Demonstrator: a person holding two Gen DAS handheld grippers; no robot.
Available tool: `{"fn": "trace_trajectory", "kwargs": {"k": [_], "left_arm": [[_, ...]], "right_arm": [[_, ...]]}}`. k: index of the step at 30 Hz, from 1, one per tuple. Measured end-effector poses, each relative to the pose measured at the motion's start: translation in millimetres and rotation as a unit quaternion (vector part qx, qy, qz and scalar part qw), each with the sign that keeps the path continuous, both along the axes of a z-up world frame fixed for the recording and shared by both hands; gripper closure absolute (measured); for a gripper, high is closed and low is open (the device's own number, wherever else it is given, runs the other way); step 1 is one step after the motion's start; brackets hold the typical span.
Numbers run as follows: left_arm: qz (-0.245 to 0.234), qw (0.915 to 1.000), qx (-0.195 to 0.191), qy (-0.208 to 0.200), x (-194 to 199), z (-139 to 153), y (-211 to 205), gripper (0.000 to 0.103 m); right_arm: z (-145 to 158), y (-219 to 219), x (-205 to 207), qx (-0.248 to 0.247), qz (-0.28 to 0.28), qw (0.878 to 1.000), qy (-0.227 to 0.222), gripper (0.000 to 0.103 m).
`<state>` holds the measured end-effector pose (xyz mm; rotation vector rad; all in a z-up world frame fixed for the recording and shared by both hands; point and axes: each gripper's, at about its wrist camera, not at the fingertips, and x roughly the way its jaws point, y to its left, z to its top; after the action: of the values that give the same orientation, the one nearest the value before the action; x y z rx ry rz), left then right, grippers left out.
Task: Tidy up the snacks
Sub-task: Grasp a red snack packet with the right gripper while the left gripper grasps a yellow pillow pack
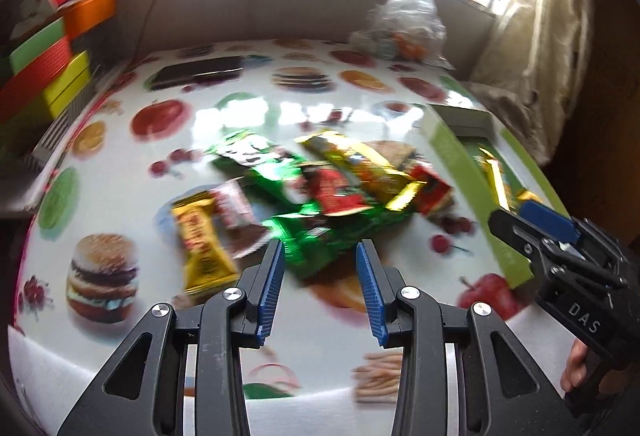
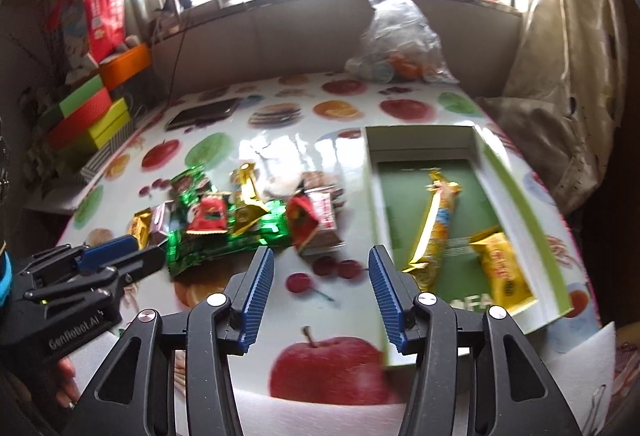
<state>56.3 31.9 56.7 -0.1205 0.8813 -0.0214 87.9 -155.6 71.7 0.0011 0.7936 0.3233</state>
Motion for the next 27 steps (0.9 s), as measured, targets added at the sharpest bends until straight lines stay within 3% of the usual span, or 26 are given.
{"fn": "trace_trajectory", "kwargs": {"k": [12,27], "left_arm": [[0.055,0.9982,-0.018,0.016,-4,-19,58,0.065],[0.07,0.9952,-0.058,0.037,13,-35,87,0.064]], "right_arm": [[-18,37,14,-0.019,0.043,0.999,0.016,0.054],[-15,87,39,-0.023,0.1,0.995,0.012,0.053]]}}
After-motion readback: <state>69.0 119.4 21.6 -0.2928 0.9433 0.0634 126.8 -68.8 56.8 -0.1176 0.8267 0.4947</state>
